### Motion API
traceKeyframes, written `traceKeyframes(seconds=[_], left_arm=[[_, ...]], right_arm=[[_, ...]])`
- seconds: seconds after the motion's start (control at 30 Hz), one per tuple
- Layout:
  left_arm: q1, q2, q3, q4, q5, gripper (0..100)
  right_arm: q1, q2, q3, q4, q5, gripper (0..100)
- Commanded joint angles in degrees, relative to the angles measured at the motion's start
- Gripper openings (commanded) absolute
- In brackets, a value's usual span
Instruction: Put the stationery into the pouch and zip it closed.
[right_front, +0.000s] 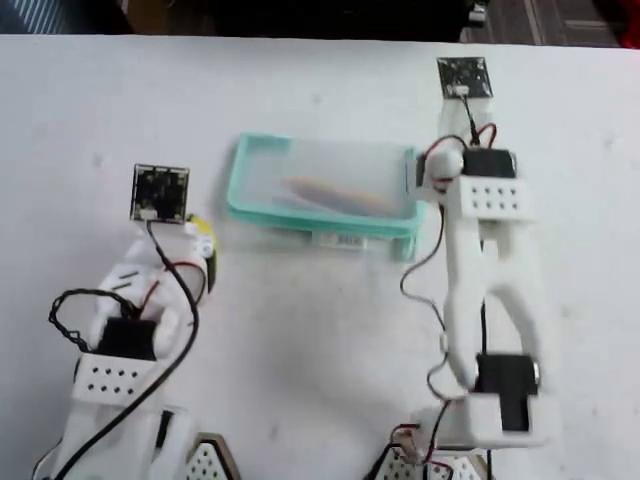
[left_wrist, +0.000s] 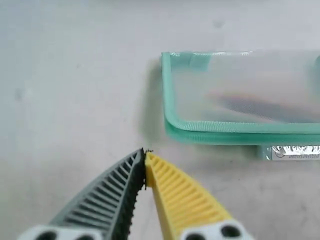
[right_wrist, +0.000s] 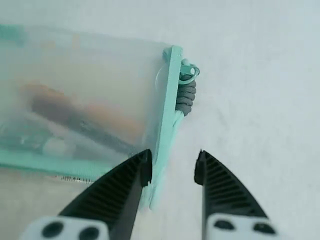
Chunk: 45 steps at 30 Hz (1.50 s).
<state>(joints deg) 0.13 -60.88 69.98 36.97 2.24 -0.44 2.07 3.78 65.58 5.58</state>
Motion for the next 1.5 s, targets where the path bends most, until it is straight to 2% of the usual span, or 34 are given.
traceKeyframes(seconds=[0.0,0.17,0.3,0.8,1.17,1.47], left_arm=[[-0.1,-1.6,0.4,-3.8,0.5,2],[-0.1,-1.6,0.5,-4.0,0.8,2],[-0.2,-1.7,0.4,-4.0,0.9,2],[-0.1,-1.7,0.3,-4.0,0.5,2],[-0.1,-1.7,0.3,-4.1,0.5,2],[-0.1,-1.7,0.3,-4.1,0.5,2]], right_arm=[[0.5,9.6,-8.8,-0.1,-0.8,13.8],[2.9,20.8,-18.6,-0.1,-1.1,13.9],[4.4,25.3,-24.0,0.1,-5.5,14.1],[1.1,34.4,-31.2,0.2,-5.6,14.2],[5.0,32.7,-31.6,3.4,-5.6,14.2],[4.4,30.8,-32.1,6.4,-5.6,14.2]])
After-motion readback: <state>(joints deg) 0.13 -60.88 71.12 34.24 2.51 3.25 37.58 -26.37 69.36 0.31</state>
